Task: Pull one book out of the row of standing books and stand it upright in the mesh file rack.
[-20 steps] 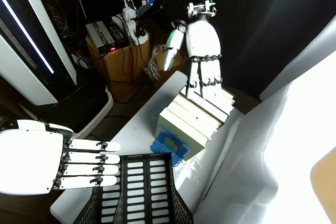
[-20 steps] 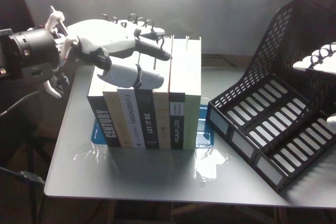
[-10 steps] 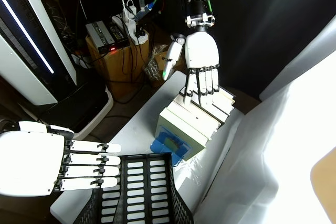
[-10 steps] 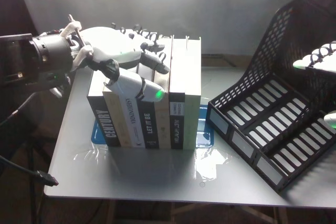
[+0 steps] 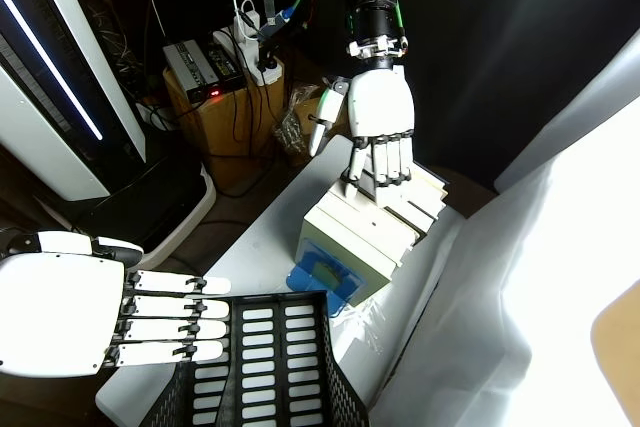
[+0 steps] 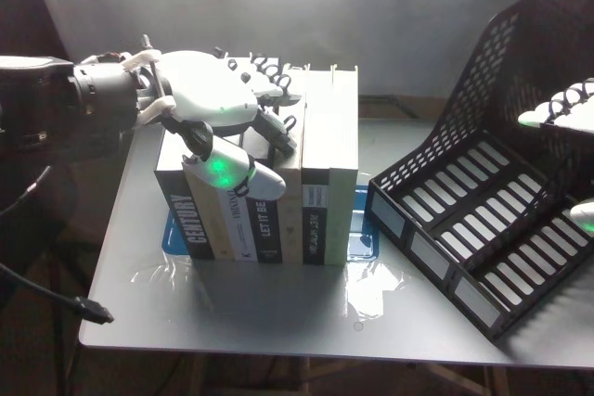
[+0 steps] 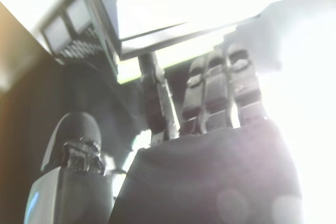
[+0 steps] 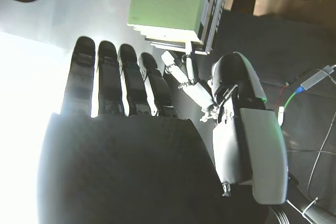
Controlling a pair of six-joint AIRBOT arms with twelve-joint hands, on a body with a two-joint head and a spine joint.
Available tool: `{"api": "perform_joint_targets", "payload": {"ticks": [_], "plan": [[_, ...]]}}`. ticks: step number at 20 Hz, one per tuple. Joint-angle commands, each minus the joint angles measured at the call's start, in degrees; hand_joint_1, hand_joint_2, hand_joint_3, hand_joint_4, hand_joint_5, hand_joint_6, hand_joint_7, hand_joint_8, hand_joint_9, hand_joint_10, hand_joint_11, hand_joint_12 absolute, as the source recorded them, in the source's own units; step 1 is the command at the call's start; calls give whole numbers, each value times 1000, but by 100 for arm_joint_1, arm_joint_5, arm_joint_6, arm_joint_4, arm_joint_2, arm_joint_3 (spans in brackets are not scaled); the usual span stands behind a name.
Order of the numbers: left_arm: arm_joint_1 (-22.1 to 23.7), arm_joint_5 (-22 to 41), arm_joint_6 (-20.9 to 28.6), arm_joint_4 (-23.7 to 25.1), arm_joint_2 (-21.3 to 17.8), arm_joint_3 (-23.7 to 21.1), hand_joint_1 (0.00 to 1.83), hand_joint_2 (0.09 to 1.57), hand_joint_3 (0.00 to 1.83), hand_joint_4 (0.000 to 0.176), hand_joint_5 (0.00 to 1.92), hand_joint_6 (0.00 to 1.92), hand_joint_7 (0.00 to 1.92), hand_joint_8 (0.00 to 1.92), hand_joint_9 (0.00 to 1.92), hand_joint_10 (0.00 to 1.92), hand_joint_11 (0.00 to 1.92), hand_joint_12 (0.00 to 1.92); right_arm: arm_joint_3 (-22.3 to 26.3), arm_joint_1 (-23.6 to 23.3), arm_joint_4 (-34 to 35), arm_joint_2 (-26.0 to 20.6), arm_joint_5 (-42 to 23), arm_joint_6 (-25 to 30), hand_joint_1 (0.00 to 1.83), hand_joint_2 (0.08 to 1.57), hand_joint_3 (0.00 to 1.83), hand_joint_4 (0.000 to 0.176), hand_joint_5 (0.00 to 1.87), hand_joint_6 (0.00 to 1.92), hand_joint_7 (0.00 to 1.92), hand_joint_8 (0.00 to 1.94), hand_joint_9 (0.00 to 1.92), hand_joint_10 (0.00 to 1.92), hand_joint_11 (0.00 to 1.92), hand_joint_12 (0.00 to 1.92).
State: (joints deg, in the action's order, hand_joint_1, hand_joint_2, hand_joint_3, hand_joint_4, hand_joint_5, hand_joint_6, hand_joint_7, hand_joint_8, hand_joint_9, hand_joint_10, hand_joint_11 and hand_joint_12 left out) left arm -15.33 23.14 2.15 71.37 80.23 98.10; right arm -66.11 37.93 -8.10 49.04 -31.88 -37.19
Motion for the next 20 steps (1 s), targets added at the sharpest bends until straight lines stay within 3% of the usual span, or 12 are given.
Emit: {"api": "perform_joint_targets", "payload": {"ticks": [1, 3, 4, 5, 7, 8, 10, 12, 15, 18, 19, 20], "plan": [[-33, 89, -26, 127, -11, -35, 0, 1171, 0, 97, 548, 21, 0, 0, 0, 0, 0, 0, -52, -16, 135, -45, -543, 37, 377, 1299, 1, 0, 0, 0, 0, 0, 0, 0, 0, 0], [-36, 92, -26, 440, -83, -221, 0, 1162, 0, 81, 569, 28, 0, 0, 0, 0, 0, 0, -54, 3, 153, -44, -544, 63, 379, 1300, 1, 0, 0, 0, 0, 0, 0, 0, 0, 0], [-36, 92, -26, 645, -126, -331, 0, 1146, 0, 89, 598, 39, 0, 0, 0, 0, 0, 0, -56, 8, 153, -44, -545, 75, 379, 1303, 2, 0, 0, 0, 0, 0, 0, 0, 0, 0], [-37, 110, -26, 757, -144, -378, 0, 1154, 0, 82, 573, 27, 0, 0, 0, 0, 0, 0, -56, 13, 154, -44, -546, 82, 372, 1303, 2, 0, 0, 0, 0, 0, 0, 0, 0, 0], [-49, 214, -26, 1034, -205, -496, 0, 1156, 0, 85, 534, 9, 0, 0, 0, 0, 0, 0, -57, 29, 169, -44, -548, 83, 349, 1304, 2, 0, 0, 0, 0, 0, 0, 0, 0, 0], [-58, 236, -26, 1072, -245, -555, 0, 1136, 0, 74, 539, 10, 0, 0, 0, 0, 0, 0, -57, 30, 174, -44, -548, 84, 321, 1302, 1, 0, 0, 0, 0, 0, 0, 0, 0, 0], [-83, 308, -26, 1096, -332, -664, 0, 1157, 0, 32, 546, 12, 0, 0, 0, 0, 0, 0, -57, 39, 178, -38, -548, 84, 340, 1301, 0, 0, 0, 0, 0, 0, 0, 0, 0, 0], [-120, 384, -26, 1106, -413, -762, 0, 1175, 0, 13, 542, 9, 0, 0, 0, 0, 0, 0, -57, 59, 188, -35, -548, 86, 317, 1300, 0, 0, 0, 0, 0, 0, 0, 0, 0, 0], [-198, 524, -26, 1099, -531, -903, 0, 1171, 0, 33, 515, 1, 0, 0, 0, 0, 0, 0, -57, 79, 207, -35, -549, 97, 372, 1292, 0, 0, 0, 0, 0, 0, 0, 0, 0, 0], [-272, 635, -26, 1033, -635, -1058, 0, 1163, 0, 22, 533, 8, 0, 0, 0, 0, 0, 0, -60, 101, 218, -35, -550, 106, 408, 1285, 0, 0, 0, 0, 0, 0, 0, 0, 0, 0], [-299, 670, -26, 1001, -677, -1118, 0, 1159, 0, 3, 539, 10, 0, 0, 0, 0, 0, 0, -60, 106, 225, -35, -550, 107, 406, 1283, 0, 0, 0, 0, 0, 0, 0, 0, 0, 0], [-338, 688, -26, 928, -720, -1191, 0, 1164, 0, 0, 527, 4, 0, 0, 0, 0, 0, 0, -59, 110, 229, -35, -551, 108, 403, 1287, 0, 0, 0, 0, 0, 0, 0, 0, 0, 0]]}}
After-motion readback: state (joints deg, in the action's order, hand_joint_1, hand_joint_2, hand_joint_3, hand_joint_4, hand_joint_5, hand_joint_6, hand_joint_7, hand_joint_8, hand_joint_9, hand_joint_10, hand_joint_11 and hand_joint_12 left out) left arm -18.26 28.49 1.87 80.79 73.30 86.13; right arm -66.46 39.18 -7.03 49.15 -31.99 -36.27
